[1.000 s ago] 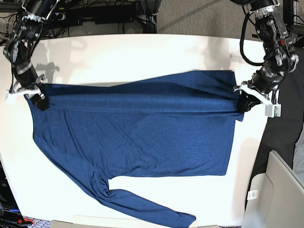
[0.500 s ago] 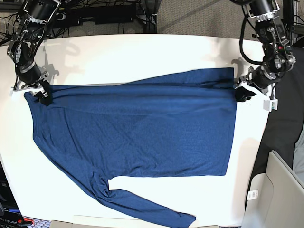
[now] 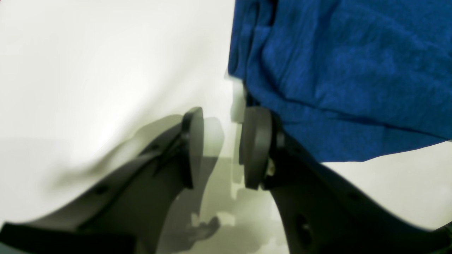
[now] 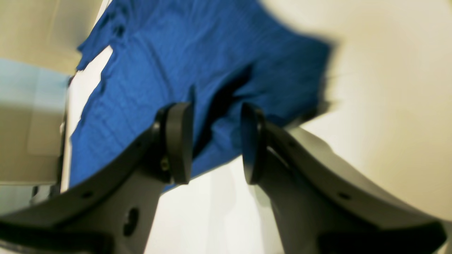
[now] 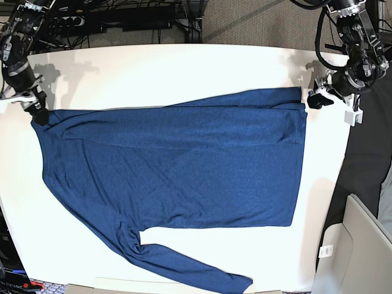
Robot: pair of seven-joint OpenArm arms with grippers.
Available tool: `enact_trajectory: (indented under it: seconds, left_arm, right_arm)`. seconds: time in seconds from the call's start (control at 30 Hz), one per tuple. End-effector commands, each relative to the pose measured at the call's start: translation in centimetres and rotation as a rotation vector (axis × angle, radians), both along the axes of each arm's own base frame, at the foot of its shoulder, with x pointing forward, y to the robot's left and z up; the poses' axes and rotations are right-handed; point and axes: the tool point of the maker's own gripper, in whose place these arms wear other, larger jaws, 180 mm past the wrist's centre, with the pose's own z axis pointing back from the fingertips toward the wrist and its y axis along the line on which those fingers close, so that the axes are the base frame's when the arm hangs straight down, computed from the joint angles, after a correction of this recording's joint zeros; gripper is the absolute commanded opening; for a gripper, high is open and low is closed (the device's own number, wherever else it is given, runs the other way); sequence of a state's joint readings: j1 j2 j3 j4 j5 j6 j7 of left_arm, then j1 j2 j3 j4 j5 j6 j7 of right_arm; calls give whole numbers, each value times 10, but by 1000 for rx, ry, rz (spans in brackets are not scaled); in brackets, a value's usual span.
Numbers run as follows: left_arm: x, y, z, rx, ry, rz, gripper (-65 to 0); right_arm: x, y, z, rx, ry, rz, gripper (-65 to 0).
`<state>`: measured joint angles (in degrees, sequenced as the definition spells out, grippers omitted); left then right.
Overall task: Fold the T-shirt properly
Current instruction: 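Drag the held shoulder edge away from the hem, flattening the shirt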
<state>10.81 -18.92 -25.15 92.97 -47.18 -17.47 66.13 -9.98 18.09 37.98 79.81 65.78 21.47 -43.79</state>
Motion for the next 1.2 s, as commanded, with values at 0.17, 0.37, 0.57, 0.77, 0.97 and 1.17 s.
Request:
enact_trajectory:
  seconds: [0.17, 0.37, 0.57, 0.77, 0.97, 1.17]
  left_arm:
    - [4, -16, 1, -38, -8, -23, -454]
    - [11, -35, -12, -98, 18, -39, -454]
    - [16, -37, -22, -135, 40, -21, -454]
    - [21, -60, -24, -194, 38, -28, -459]
    - [23, -76, -24, -229, 51, -51, -644]
    - [23, -73, -23, -222, 49, -52, -649]
  right_arm:
    - [-8, -29, 19, -53, -34, -43, -424]
    - [-11, -35, 16, -90, -7, -49, -424]
    - [-13, -36, 13, -105, 8, -48, -424]
    - [-14, -38, 9, -138, 35, -43, -424]
    - [-14, -40, 7, -160, 52, -41, -424]
    - [3, -45, -2, -127, 53, -71, -424]
